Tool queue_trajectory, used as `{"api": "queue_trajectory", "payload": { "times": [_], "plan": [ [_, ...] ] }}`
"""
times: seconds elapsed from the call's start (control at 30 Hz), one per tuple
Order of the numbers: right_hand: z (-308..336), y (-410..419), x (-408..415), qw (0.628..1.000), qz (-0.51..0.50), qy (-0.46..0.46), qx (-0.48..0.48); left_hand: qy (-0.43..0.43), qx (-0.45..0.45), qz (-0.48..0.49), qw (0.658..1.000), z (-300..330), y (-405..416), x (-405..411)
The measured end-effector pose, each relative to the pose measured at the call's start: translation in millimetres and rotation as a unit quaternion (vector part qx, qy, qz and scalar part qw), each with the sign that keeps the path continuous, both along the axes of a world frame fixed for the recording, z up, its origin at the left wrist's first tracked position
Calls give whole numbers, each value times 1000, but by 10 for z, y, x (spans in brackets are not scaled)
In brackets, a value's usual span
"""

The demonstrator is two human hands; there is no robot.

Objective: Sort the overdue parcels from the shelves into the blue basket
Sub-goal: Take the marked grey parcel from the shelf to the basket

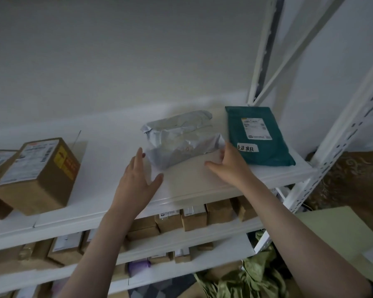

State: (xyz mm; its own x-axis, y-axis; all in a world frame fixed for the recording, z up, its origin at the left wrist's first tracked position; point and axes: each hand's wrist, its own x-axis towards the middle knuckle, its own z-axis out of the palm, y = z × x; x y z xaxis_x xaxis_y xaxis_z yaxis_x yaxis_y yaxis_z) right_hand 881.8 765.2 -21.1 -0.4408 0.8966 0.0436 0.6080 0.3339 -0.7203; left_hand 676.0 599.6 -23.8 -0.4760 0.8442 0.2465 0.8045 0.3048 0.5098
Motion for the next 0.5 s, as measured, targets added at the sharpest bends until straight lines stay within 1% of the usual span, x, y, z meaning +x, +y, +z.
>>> {"api": "queue_trajectory", "payload": {
  "times": [0.1,0.17,0.23,0.37,0.5],
  "plan": [
    [10,122,-67,1000,-5,-10,-11,28,27,-25,999,96,181,-19],
    [27,177,-100,1000,-9,-13,-19,71,14,-56,996,110,308,-55],
    [42,215,-118,1000,-4,-25,-18,100,-4,-65,993,91,401,-80],
    [63,246,-65,998,9,-54,9,118,0,-66,991,24,418,-88],
    [3,193,11,997,29,-51,48,107,21,-59,992,0,249,-91]
  ]
}}
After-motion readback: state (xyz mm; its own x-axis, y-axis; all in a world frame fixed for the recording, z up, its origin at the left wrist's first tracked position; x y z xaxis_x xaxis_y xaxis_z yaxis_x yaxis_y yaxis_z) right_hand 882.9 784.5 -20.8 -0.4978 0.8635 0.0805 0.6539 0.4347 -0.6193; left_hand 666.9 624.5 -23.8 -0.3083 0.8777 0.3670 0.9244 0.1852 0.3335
